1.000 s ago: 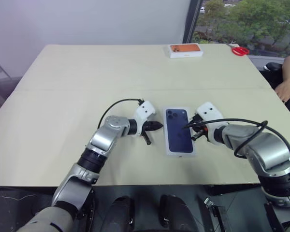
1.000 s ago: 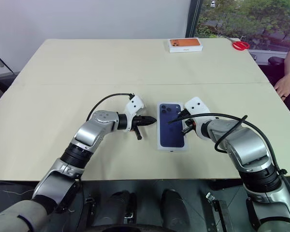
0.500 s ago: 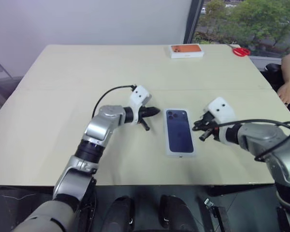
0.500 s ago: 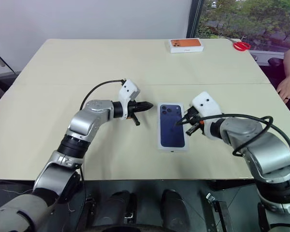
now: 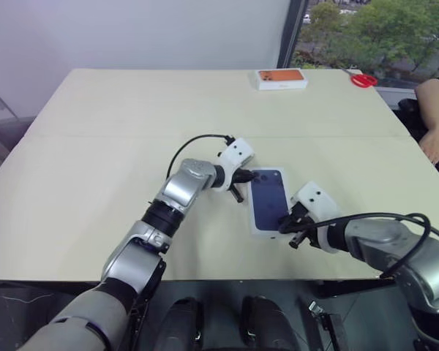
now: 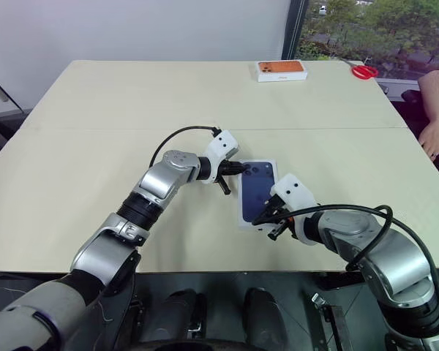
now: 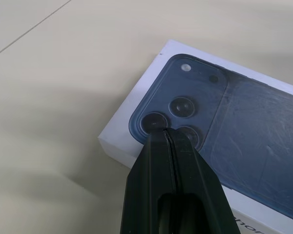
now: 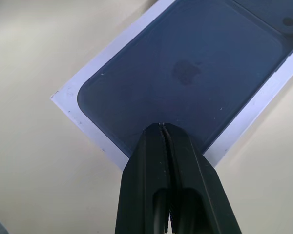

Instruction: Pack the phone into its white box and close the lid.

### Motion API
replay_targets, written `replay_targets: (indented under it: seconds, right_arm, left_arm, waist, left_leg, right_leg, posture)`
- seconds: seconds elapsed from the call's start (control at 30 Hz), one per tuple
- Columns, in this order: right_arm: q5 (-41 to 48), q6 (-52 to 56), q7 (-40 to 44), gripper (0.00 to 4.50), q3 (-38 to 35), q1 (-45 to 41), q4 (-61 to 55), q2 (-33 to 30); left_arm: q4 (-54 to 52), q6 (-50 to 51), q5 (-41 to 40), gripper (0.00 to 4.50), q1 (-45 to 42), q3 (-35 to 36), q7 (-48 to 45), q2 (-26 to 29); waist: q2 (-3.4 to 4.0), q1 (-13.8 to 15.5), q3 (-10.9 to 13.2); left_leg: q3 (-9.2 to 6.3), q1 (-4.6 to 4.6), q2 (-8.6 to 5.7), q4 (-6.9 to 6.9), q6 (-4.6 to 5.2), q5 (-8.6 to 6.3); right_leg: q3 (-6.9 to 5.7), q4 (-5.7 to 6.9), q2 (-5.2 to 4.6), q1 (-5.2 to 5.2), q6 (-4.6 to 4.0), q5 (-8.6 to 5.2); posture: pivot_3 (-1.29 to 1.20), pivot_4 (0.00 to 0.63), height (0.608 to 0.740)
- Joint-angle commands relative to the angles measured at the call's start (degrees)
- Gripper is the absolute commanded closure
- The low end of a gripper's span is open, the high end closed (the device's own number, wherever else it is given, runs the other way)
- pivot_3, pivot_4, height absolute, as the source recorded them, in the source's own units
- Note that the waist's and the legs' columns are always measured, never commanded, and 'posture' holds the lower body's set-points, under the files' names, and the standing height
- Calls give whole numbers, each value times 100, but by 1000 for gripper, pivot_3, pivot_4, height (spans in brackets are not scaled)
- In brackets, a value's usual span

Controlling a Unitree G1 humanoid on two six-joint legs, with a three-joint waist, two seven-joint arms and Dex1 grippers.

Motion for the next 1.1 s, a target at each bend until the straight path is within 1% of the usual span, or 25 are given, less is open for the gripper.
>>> replay_targets:
  seconds: [0.03, 0.13, 0.23, 0.33, 0.4, 0.47, 0.57, 0.63, 0.73, 0.8, 0.87, 0.9, 1.1]
  right_arm:
    - [-54, 185, -145, 4421, 107, 115, 44, 55]
    - [-66, 123, -193, 4421, 81, 73, 54, 83]
    - [-245, -155, -383, 4421, -20, -83, 96, 183]
    - [-697, -991, -711, 4421, -279, -208, 280, 299]
    - [-854, -1335, -799, 4421, -398, -238, 428, 355]
    - [-889, -1810, -659, 4421, -749, -245, 778, 354]
    - [-717, -2270, -413, 4421, -1125, -246, 1236, 501]
    - [-620, -2748, 32, 4421, -1329, -31, 1432, 420]
    - [-465, -3152, 553, 4421, -1638, 179, 1744, 270]
    - [-387, -3350, 830, 4421, -1754, 272, 1941, 211]
    - [-350, -3483, 1015, 4421, -1755, 328, 2030, 170]
    - [-334, -3539, 1084, 4421, -1748, 343, 2062, 162]
    - [-414, -3686, 1160, 4421, -1533, 407, 2042, 198]
  left_arm:
    - [105, 165, 203, 4500, 198, -181, -30, 47]
    - [37, 76, 186, 4500, 248, -80, -17, 95]
    - [-215, -169, -41, 4500, 318, 393, 75, 207]
    - [-687, -413, -295, 4500, 455, 1022, 197, 537]
    - [-921, -408, -453, 4500, 554, 1299, 186, 733]
    - [-1343, -345, -824, 4500, 865, 1977, 129, 1179]
    - [-1661, -449, -823, 4500, 1437, 2471, 101, 1990]
    - [-1957, -473, -970, 4500, 2068, 2856, -75, 2502]
    - [-2332, -711, -1121, 4500, 2969, 3223, -305, 2968]
    - [-2540, -1040, -1312, 4500, 3460, 3550, -351, 2998]
    - [-2655, -998, -1425, 4500, 3796, 3723, -380, 3082]
    - [-2681, -992, -1436, 4500, 3911, 3758, -386, 3127]
    - [-2695, -863, -1623, 4500, 4151, 3987, -224, 3162]
  waist:
    - [-8, -1, -7]
    - [-14, -5, -16]
    - [-14, -17, -16]
    - [-11, -42, -13]
    - [-11, -40, -11]
    - [-11, -25, -11]
    - [-9, -46, -12]
    - [-7, -43, -12]
    - [-7, -29, -10]
    - [-3, 15, -8]
    - [-5, 40, -7]
    - [-5, 39, -7]
    - [-3, -19, -7]
  left_leg:
    - [-1, 4, 0, 0, 0, 0]
    - [-2, 9, 1, -1, 1, -1]
    - [-3, 10, 3, -1, 1, -1]
    - [-1, 4, 7, -1, 0, -1]
    - [1, -14, 8, -2, 0, 0]
    - [1, -16, 9, -5, -1, 0]
    - [4, -15, 9, -8, -2, 1]
    - [6, -10, 9, -8, -2, 1]
    - [6, -8, 9, -11, -2, 0]
    - [7, -8, 5, -8, -2, 0]
    - [3, -9, 2, -2, -4, 1]
    - [3, -8, 1, 0, -5, 1]
    - [3, -8, 1, -9, -6, 0]
  right_leg:
    - [-1, -1, 0, 4, 0, 0]
    - [-1, -2, -1, 8, -1, -1]
    - [-1, -2, -3, 9, -1, -1]
    - [0, 2, -6, -4, -1, 0]
    - [2, 10, -4, -28, -1, 1]
    - [1, 12, 5, -32, 0, 1]
    - [3, 8, 7, -31, 0, 1]
    - [4, 8, 6, -26, 0, 1]
    - [4, 4, 2, -22, -1, 0]
    - [4, 2, -13, -18, -2, 0]
    - [3, -2, -28, -11, -8, -2]
    - [3, -3, -33, -10, -25, -11]
    - [6, -3, -39, -17, -27, -12]
  posture:
    - [0, 150, 740]
    - [0, 150, 740]
    - [0, 150, 740]
    - [0, 150, 740]
    - [0, 150, 740]
    - [0, 150, 740]
    - [0, 150, 740]
    - [0, 150, 740]
    - [0, 150, 740]
    - [0, 150, 740]
    - [0, 150, 740]
    - [0, 150, 740]
    - [0, 150, 740]
